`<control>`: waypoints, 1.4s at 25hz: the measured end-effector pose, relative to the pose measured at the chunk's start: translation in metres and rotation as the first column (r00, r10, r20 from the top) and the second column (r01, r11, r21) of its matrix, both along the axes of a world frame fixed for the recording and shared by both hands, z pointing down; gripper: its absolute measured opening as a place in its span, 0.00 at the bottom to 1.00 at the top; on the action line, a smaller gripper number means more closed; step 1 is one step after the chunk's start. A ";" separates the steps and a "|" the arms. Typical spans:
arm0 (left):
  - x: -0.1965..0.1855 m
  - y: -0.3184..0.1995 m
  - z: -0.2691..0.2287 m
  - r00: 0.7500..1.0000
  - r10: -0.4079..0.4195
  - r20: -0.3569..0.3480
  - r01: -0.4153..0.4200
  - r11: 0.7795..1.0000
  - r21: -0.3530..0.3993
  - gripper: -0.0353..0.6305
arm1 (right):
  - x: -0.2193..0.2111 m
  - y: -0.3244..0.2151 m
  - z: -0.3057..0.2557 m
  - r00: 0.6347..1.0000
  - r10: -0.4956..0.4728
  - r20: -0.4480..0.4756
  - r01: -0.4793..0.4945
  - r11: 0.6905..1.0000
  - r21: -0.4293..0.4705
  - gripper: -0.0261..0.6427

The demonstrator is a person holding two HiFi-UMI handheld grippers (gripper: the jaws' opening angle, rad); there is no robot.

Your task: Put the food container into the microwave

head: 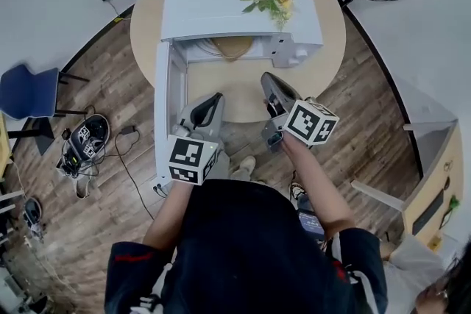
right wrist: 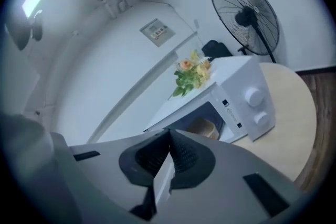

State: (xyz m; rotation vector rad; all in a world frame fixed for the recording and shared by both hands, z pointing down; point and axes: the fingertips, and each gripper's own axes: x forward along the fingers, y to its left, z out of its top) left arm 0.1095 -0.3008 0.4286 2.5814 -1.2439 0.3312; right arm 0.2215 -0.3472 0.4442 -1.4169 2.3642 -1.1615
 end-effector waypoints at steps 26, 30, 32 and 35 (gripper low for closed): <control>0.001 0.033 -0.089 0.999 -0.025 0.028 0.019 0.976 0.216 0.08 | 0.022 0.074 -0.119 0.920 0.068 -0.385 0.093 0.918 0.385 0.05; 0.002 0.037 -0.094 0.999 -0.025 0.026 0.019 0.975 0.223 0.08 | 0.021 0.078 -0.122 0.920 0.066 -0.387 0.100 0.914 0.394 0.05; 0.001 0.040 -0.095 0.999 -0.026 0.026 0.019 0.974 0.227 0.08 | 0.021 0.081 -0.123 0.920 0.067 -0.387 0.100 0.912 0.397 0.05; 0.001 0.041 -0.097 0.999 -0.027 0.022 0.021 0.972 0.233 0.08 | 0.022 0.082 -0.124 0.921 0.072 -0.384 0.097 0.911 0.402 0.05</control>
